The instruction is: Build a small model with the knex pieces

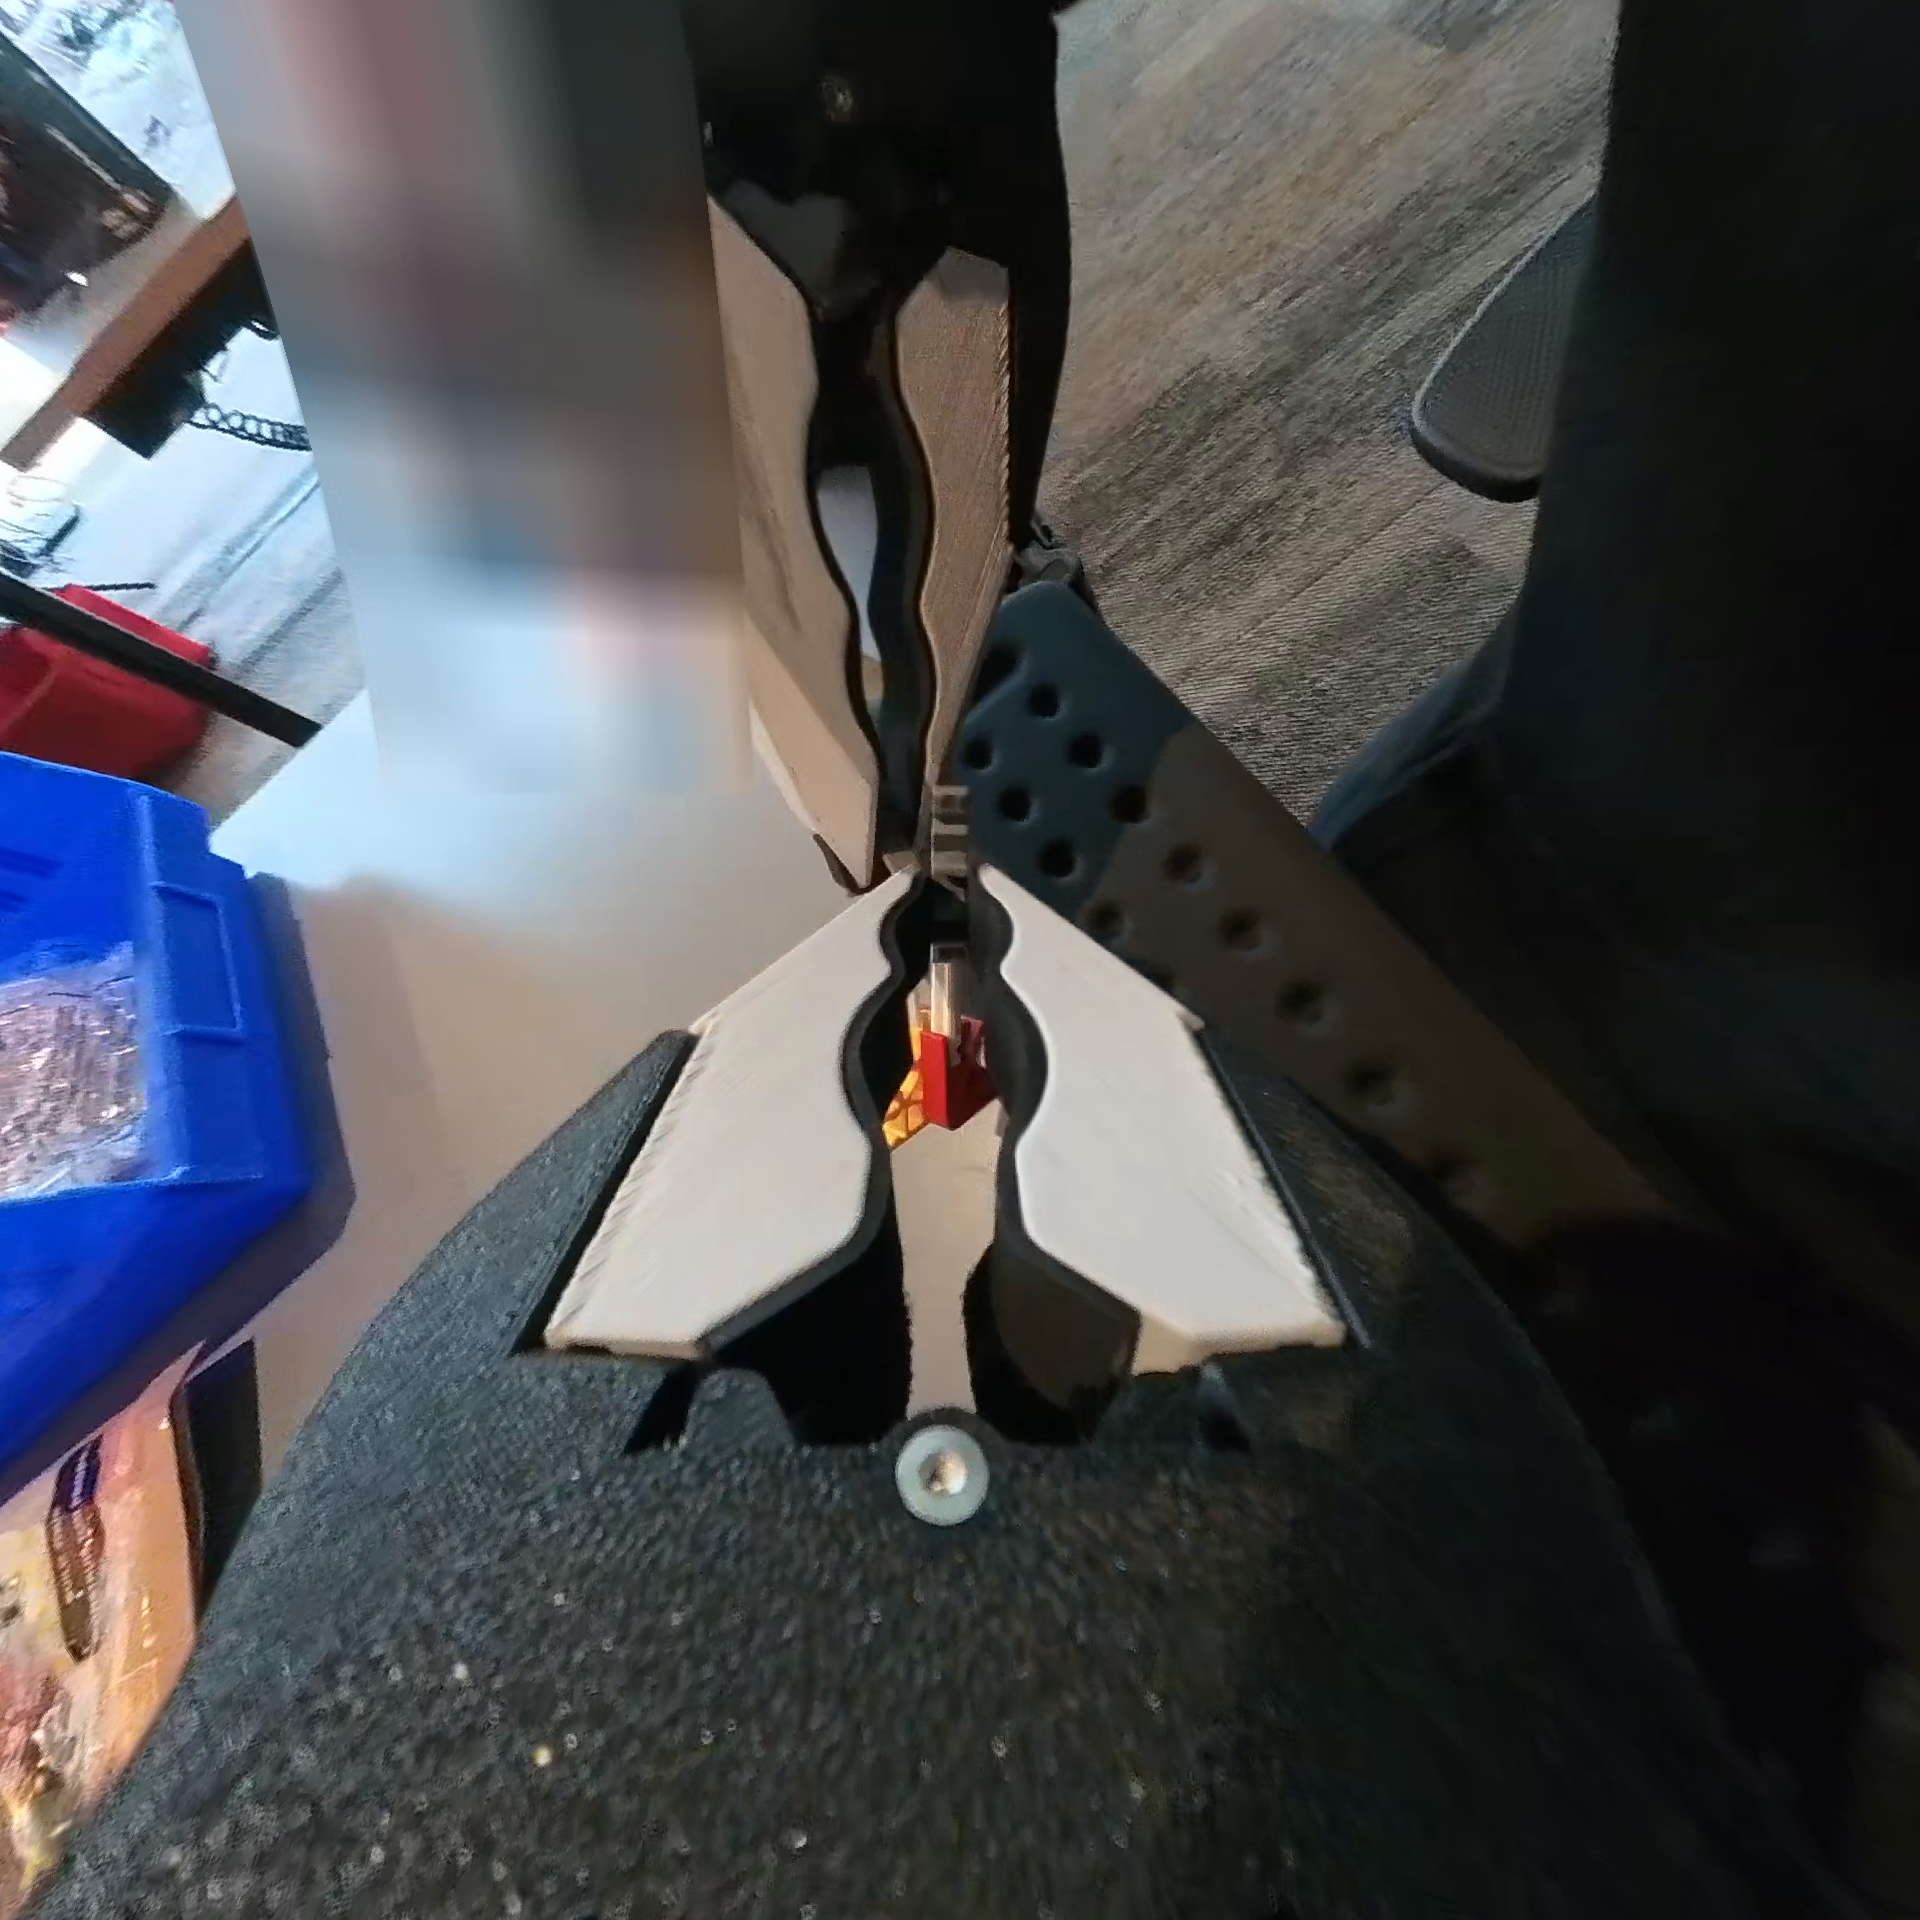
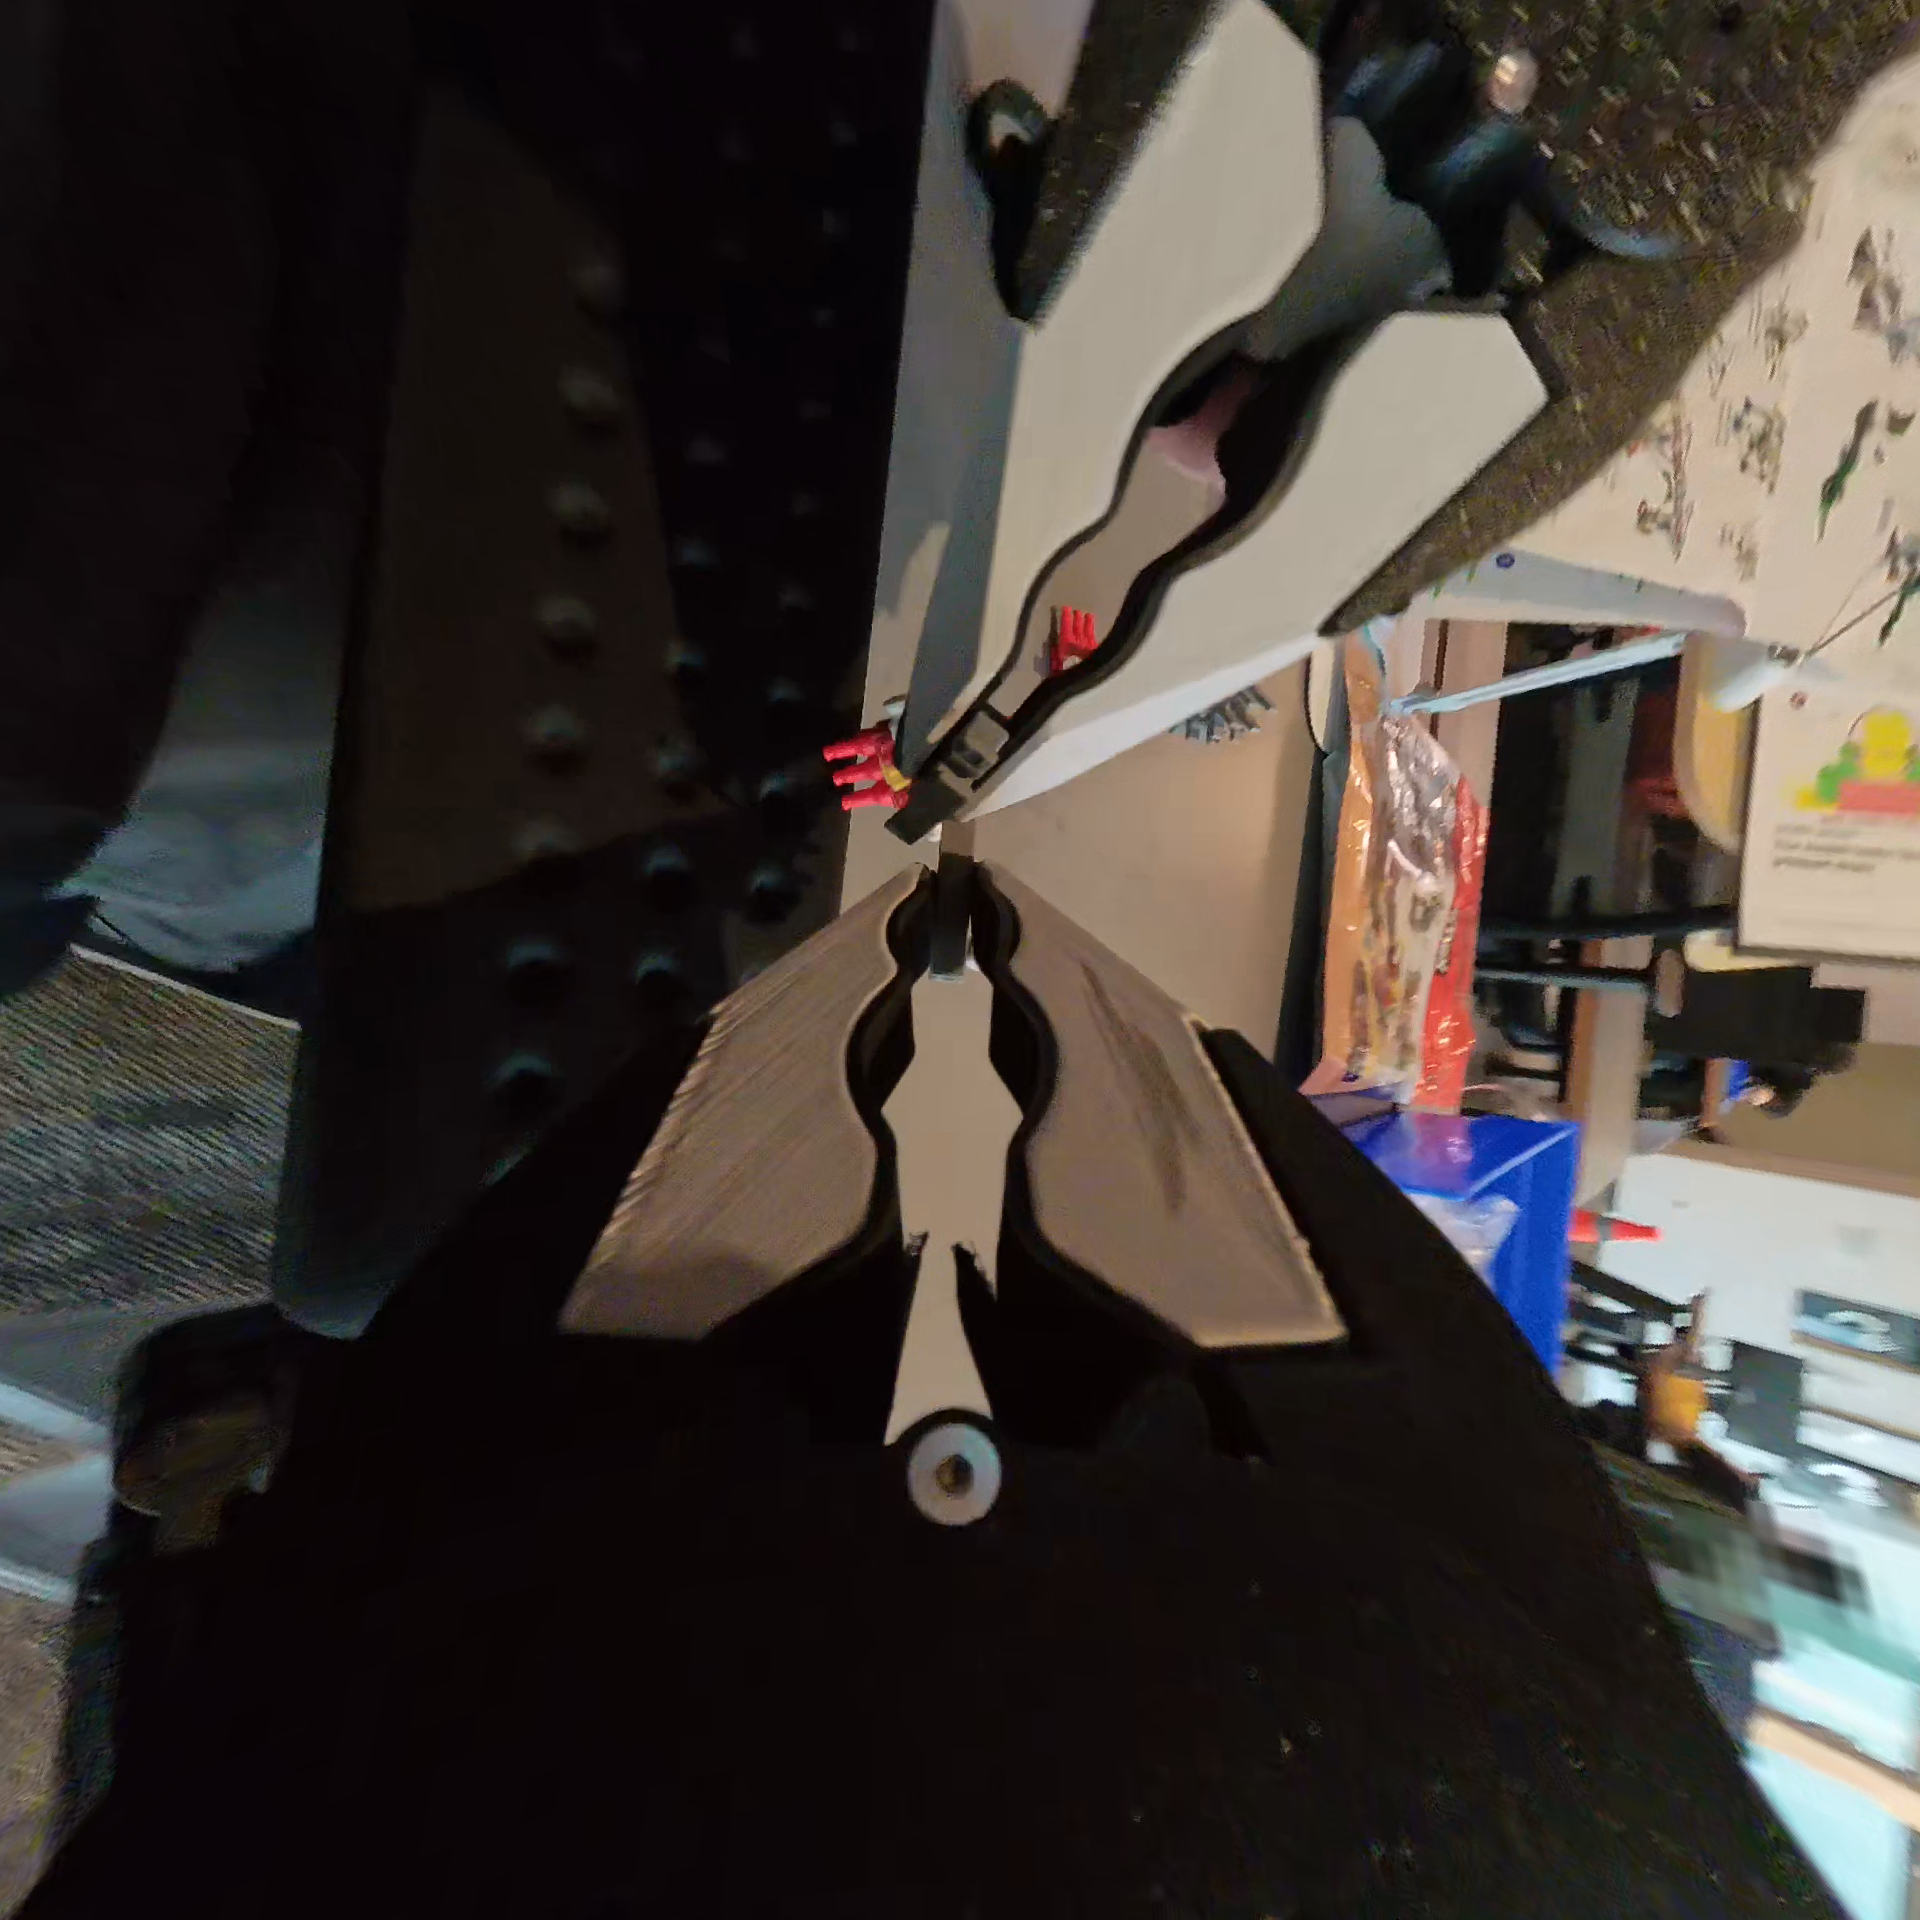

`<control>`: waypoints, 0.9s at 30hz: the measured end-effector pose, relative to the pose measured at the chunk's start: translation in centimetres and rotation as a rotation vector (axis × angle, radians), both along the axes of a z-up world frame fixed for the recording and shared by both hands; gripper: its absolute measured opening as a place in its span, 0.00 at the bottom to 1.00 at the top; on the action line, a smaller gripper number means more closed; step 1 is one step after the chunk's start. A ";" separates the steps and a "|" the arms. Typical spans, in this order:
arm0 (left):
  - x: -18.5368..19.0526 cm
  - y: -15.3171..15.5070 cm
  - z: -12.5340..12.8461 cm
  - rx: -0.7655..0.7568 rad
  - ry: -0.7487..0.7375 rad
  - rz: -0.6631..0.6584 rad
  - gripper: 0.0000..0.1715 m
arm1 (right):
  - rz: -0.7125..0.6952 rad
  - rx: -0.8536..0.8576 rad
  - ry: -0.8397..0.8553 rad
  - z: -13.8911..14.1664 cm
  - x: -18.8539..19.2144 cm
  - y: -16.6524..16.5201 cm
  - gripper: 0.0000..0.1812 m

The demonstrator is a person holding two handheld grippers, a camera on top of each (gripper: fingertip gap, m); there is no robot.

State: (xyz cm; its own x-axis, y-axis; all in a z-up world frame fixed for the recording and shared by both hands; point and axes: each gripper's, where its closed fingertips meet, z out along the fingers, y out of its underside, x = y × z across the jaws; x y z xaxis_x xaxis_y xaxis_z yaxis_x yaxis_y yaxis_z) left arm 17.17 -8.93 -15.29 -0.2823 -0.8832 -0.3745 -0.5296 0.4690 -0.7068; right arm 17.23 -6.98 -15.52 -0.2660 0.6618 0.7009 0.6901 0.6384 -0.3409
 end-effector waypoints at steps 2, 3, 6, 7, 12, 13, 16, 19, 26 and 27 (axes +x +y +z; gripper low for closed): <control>-0.1 -0.1 -0.1 -0.030 0.020 -0.014 0.03 | 0.039 0.070 -0.047 0.0 0.0 -0.1 0.03; 0.0 -0.2 -0.1 -0.042 0.025 -0.021 0.03 | 0.056 0.101 -0.069 0.0 0.0 -0.1 0.03; 0.0 -0.4 -0.2 -0.101 0.043 -0.040 0.03 | 0.129 0.248 -0.168 0.0 0.0 -0.2 0.03; -0.1 -0.6 -0.2 -0.139 0.051 -0.047 0.03 | 0.157 0.300 -0.202 0.0 -0.1 -0.3 0.03; 0.0 -0.6 0.3 -0.331 0.012 -0.027 0.04 | 0.156 0.298 -0.216 0.4 -0.1 -0.1 0.03; 0.2 0.0 0.5 -0.326 -0.016 0.003 0.04 | 0.108 0.252 -0.195 0.5 0.1 0.5 0.03; 0.5 0.8 1.1 -0.282 -0.063 0.066 0.09 | -0.051 0.025 -0.084 0.8 0.6 1.5 0.03; 0.9 2.9 1.8 -0.169 -0.128 0.179 0.21 | -0.192 -0.149 0.000 0.7 1.6 2.7 0.03; 1.5 5.7 2.4 0.037 -0.181 0.316 0.19 | -0.454 -0.627 0.175 -0.1 3.2 3.7 0.03; 1.8 5.5 2.0 0.060 -0.158 0.308 0.19 | -0.475 -0.679 0.197 -0.1 3.2 3.8 0.03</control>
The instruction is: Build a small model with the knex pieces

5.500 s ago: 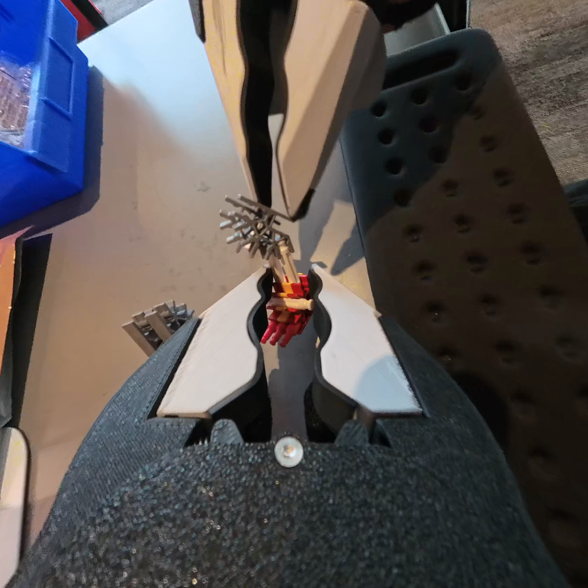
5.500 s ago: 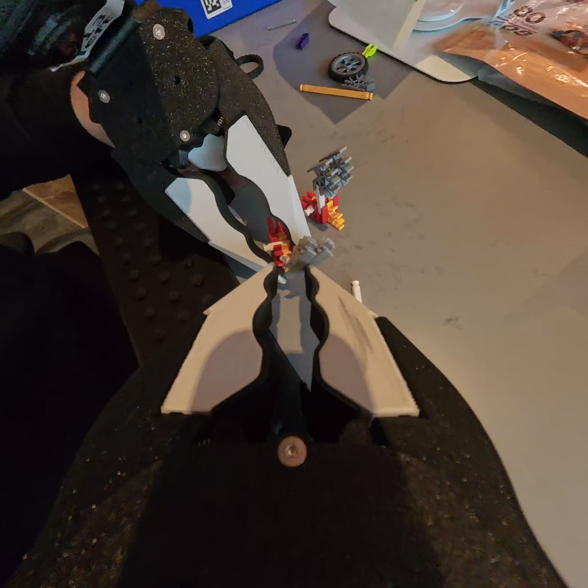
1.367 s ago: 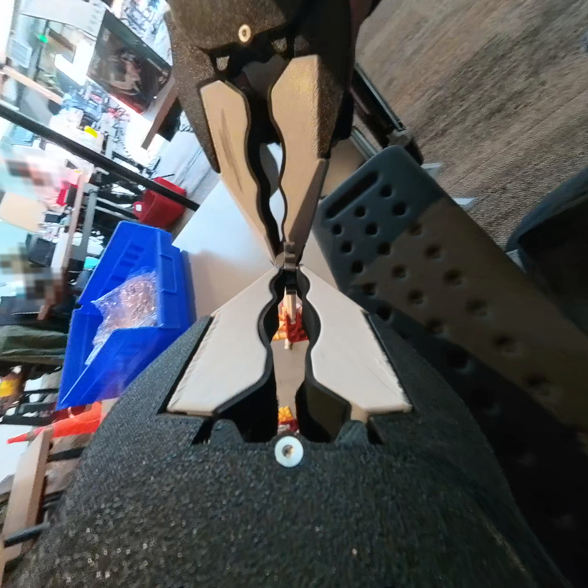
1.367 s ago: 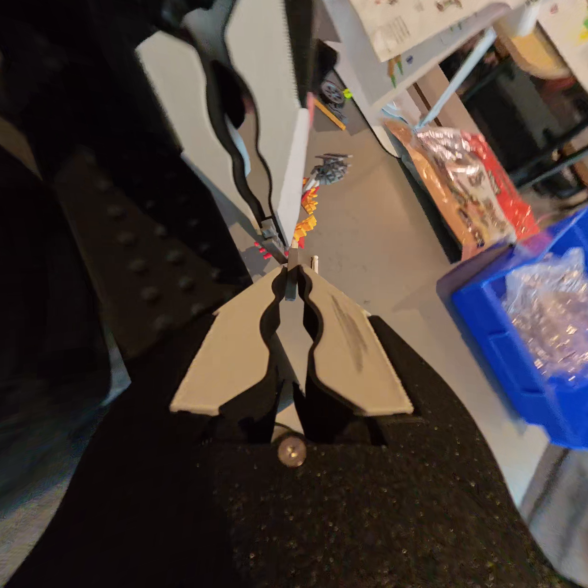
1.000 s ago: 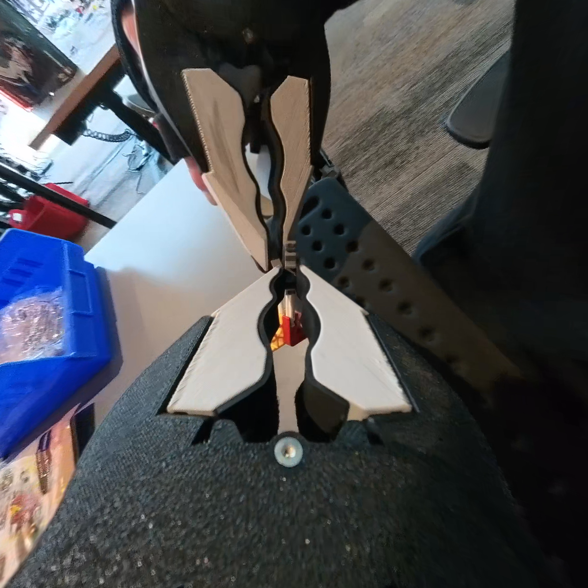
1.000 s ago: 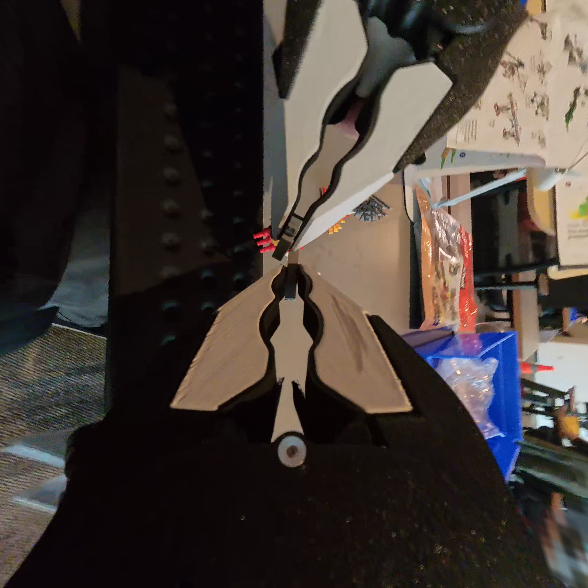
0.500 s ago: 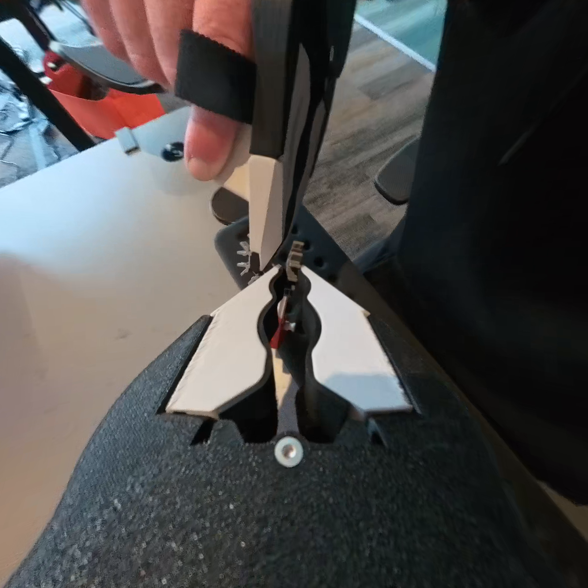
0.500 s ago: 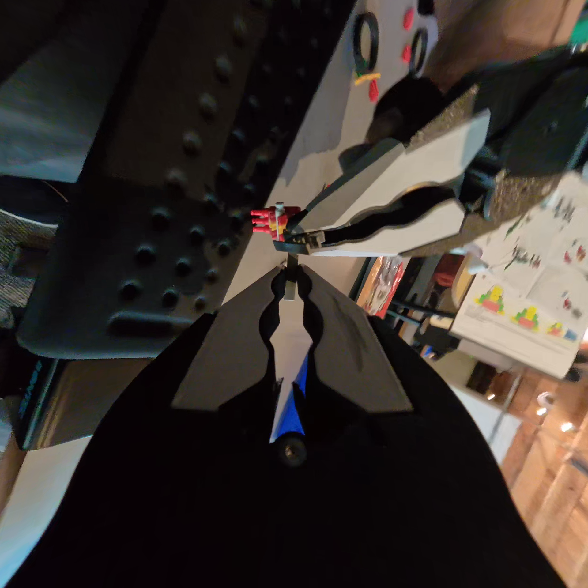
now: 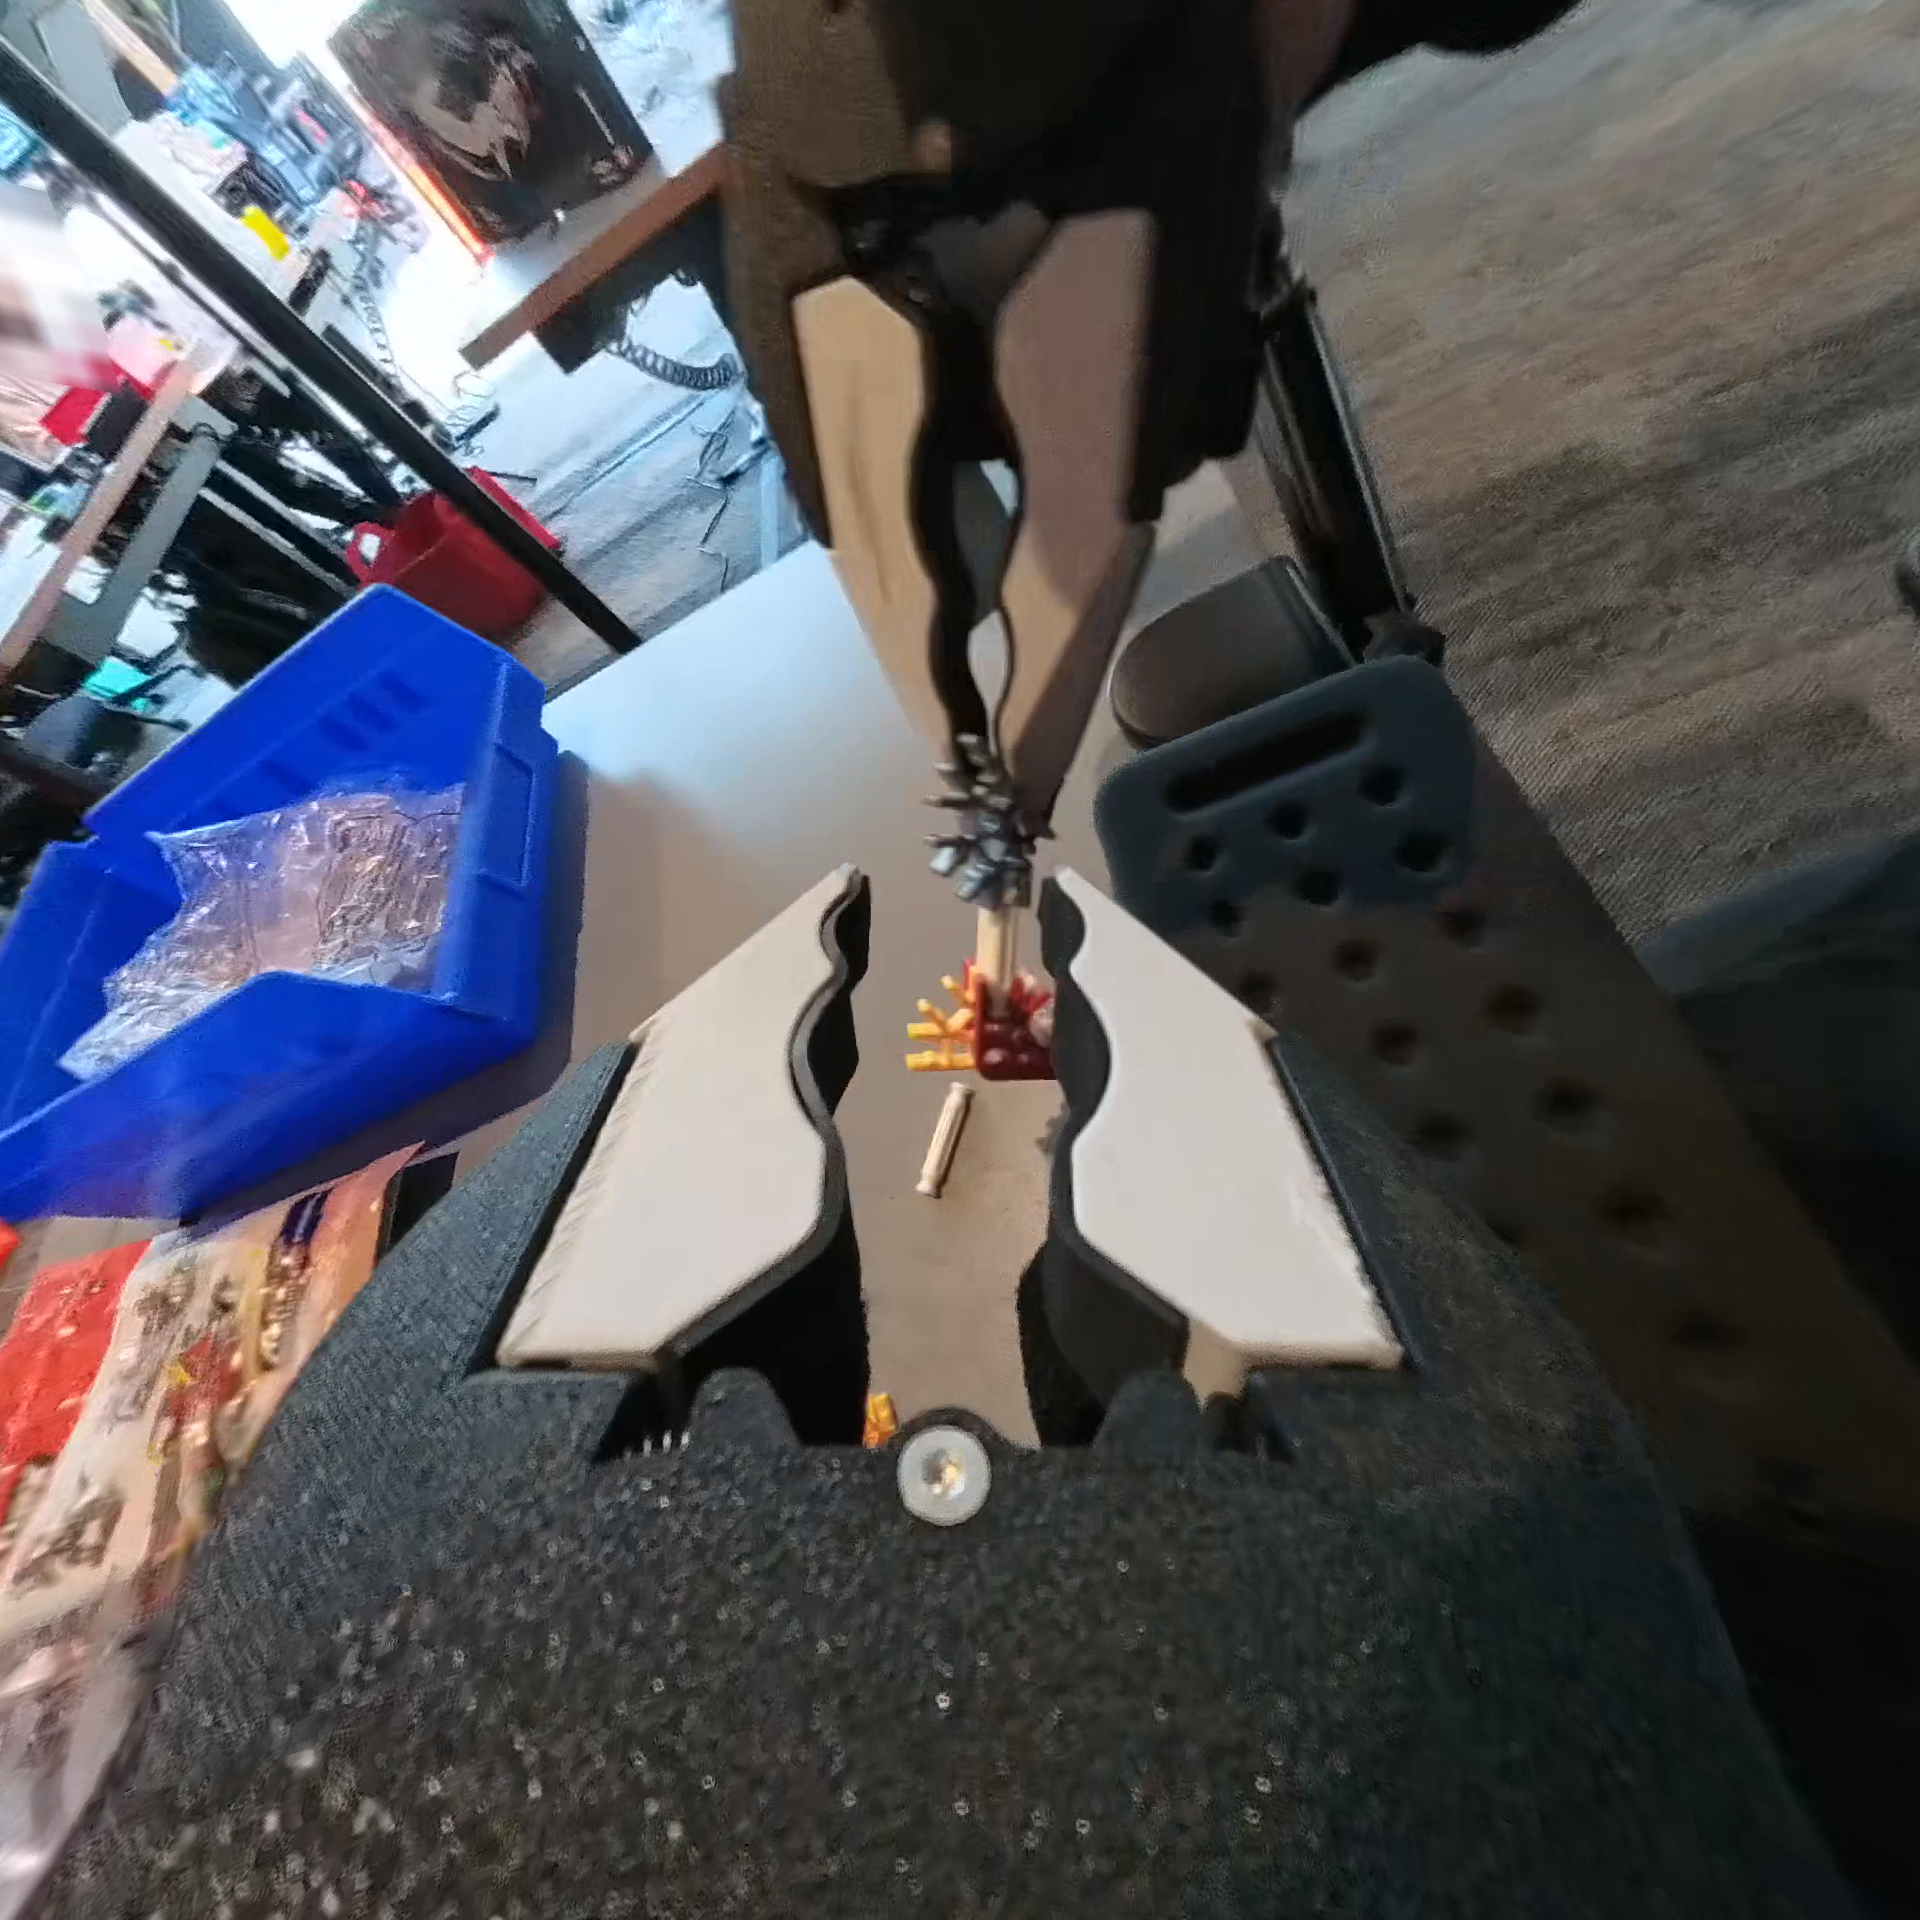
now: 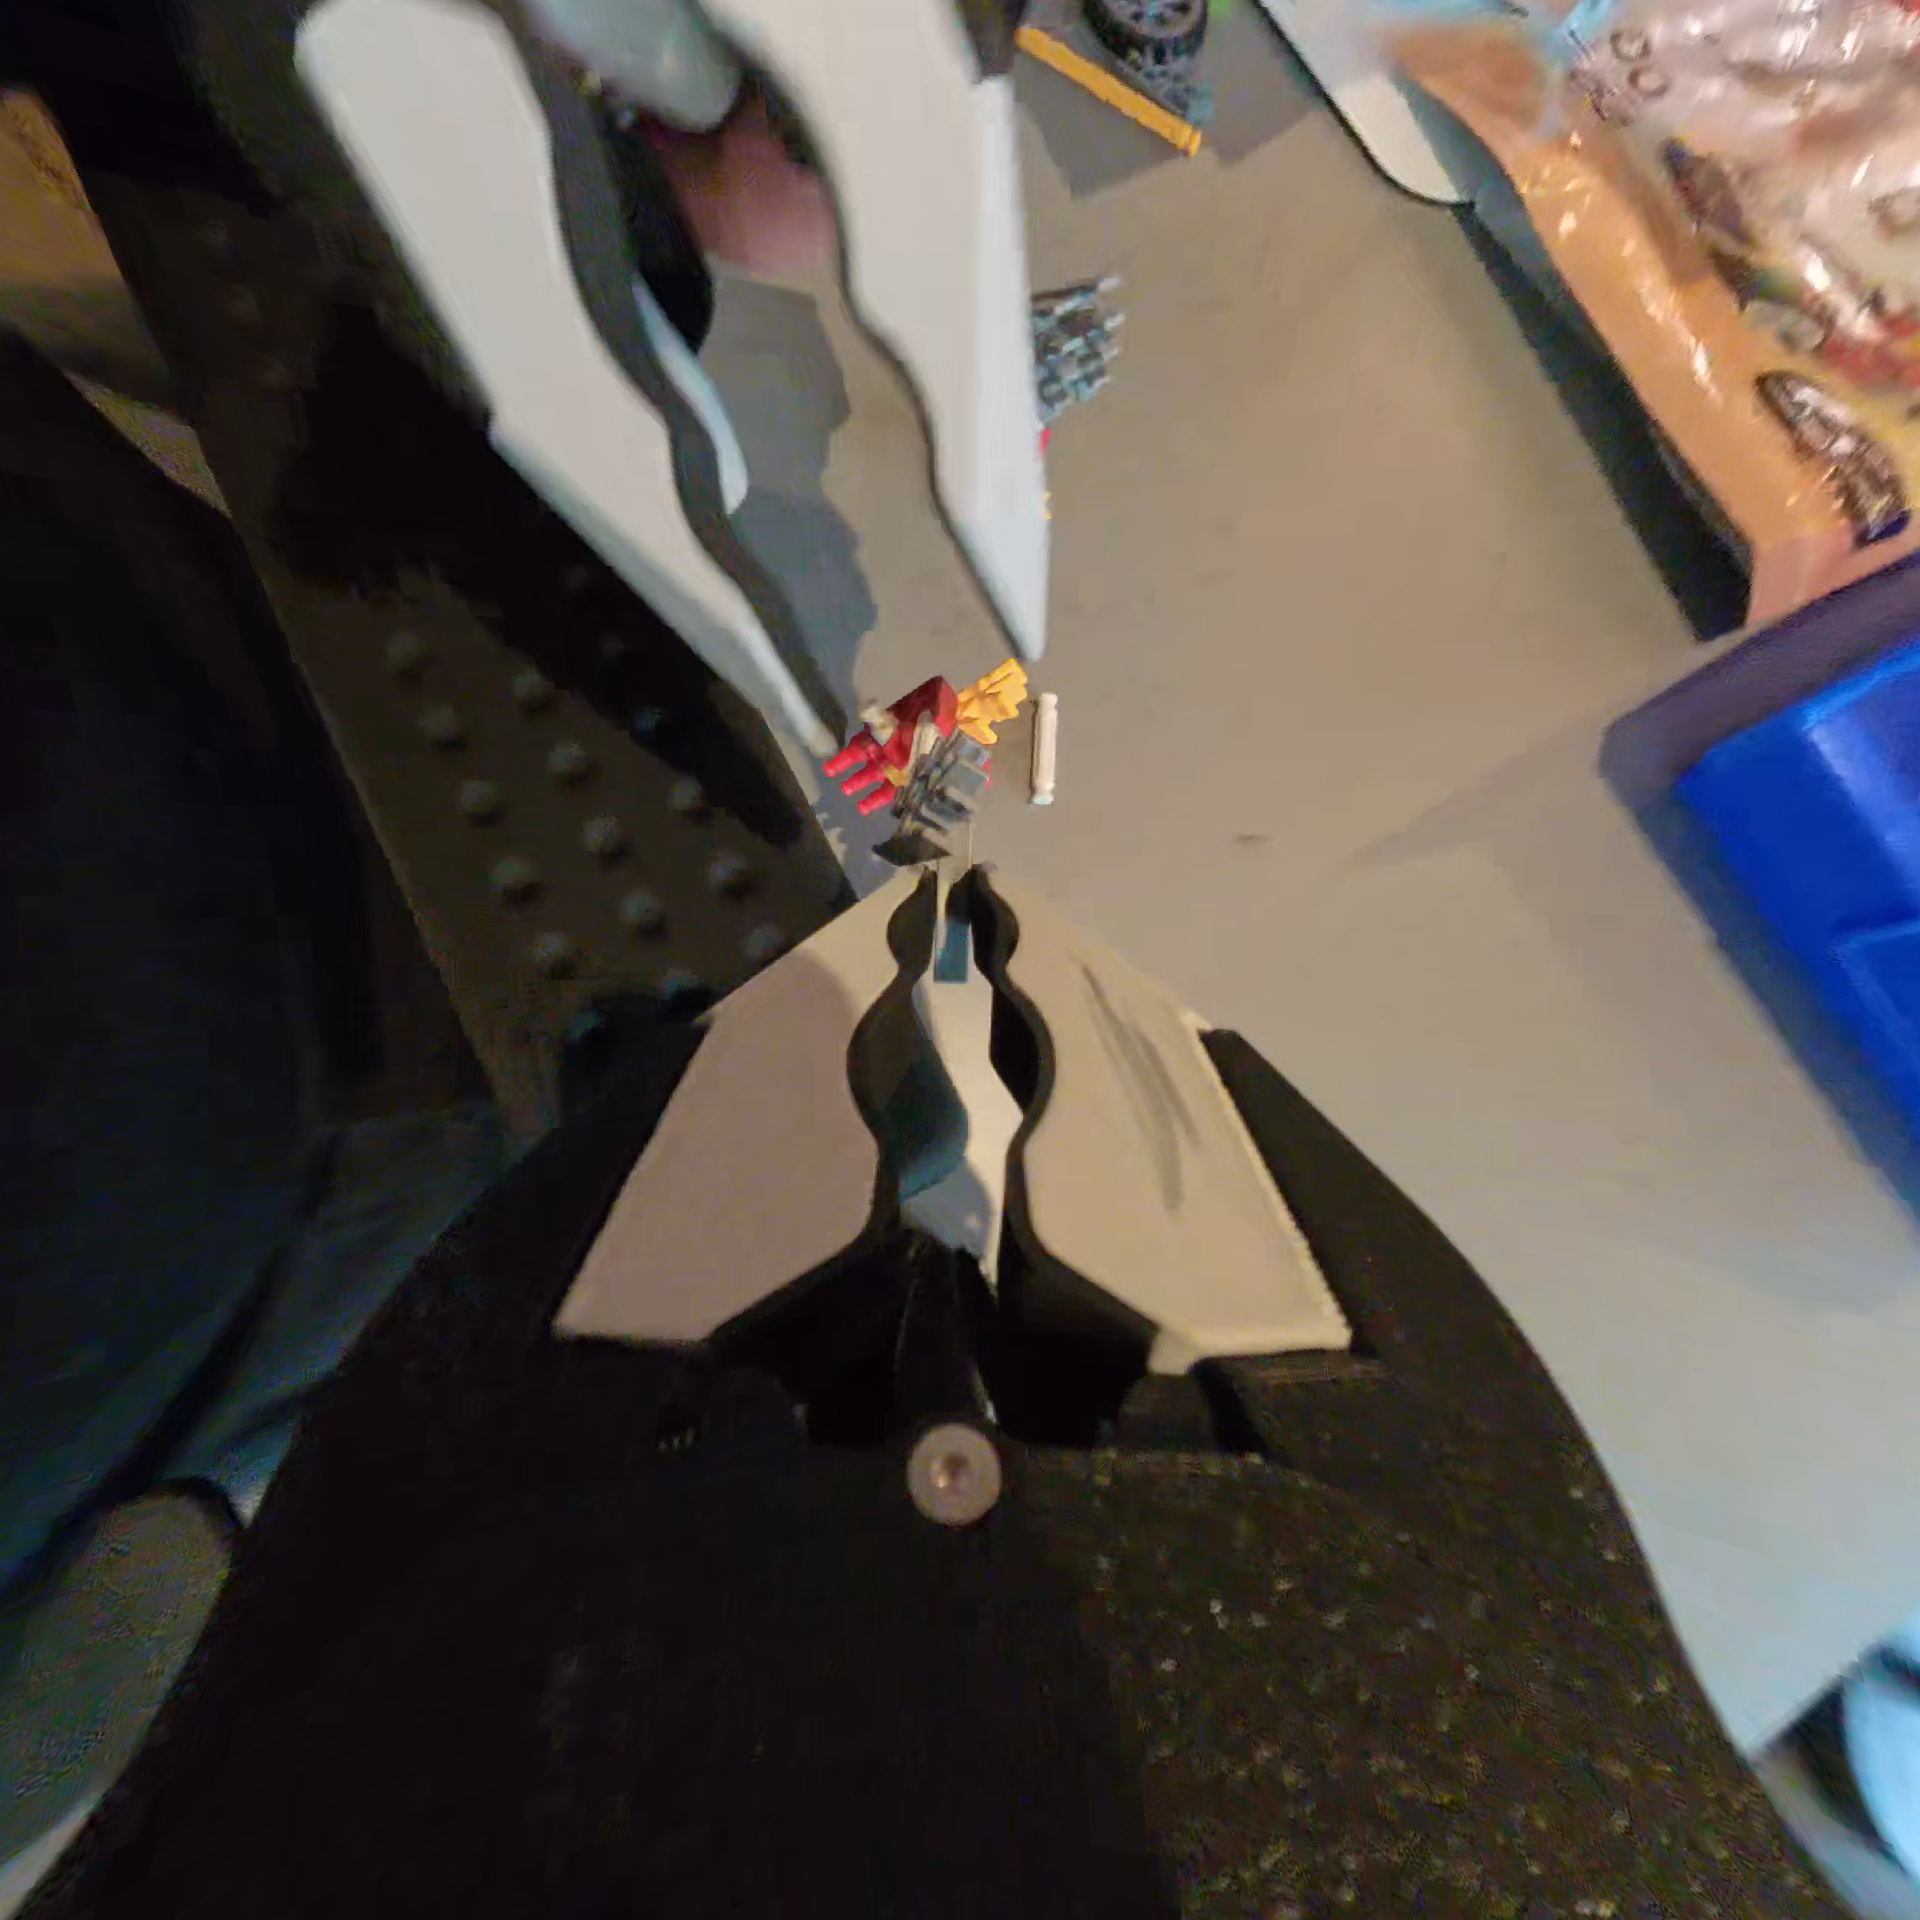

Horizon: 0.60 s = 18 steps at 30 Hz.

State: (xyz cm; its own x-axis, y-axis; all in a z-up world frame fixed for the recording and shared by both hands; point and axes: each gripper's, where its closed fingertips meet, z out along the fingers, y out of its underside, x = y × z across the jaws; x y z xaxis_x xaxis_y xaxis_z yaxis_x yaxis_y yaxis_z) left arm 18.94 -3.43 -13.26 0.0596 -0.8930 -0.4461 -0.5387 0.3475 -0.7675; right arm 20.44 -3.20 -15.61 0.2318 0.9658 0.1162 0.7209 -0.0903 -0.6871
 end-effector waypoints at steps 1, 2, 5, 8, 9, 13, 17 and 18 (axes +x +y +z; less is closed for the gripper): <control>0.2 0.1 -0.5 0.032 0.026 0.011 0.19 | -0.024 -0.041 0.023 0.0 0.0 0.1 0.03; 0.4 0.2 -0.9 0.065 0.051 0.021 0.19 | -0.041 -0.079 0.041 0.0 0.1 0.2 0.03; 0.6 0.9 -1.7 0.174 0.110 0.064 0.17 | -0.066 -0.179 0.110 0.2 -0.1 0.1 0.03; 0.6 1.1 -2.5 0.187 0.137 0.079 0.06 | -0.054 -0.197 0.142 0.6 -0.3 -0.1 0.03; 0.7 1.0 -2.6 0.167 0.133 0.072 0.04 | -0.046 -0.173 0.129 0.6 -0.3 -0.1 0.03; 0.6 0.7 -2.3 0.069 0.098 0.045 0.03 | 0.029 -0.024 0.074 0.8 -0.3 -0.2 0.03; 0.7 0.1 -1.7 -0.072 0.032 0.011 0.03 | 0.119 0.105 0.030 1.4 -0.4 -0.3 0.03; 0.7 0.0 -1.5 -0.103 0.016 0.003 0.03 | 0.137 0.137 0.020 1.7 -0.4 -0.4 0.03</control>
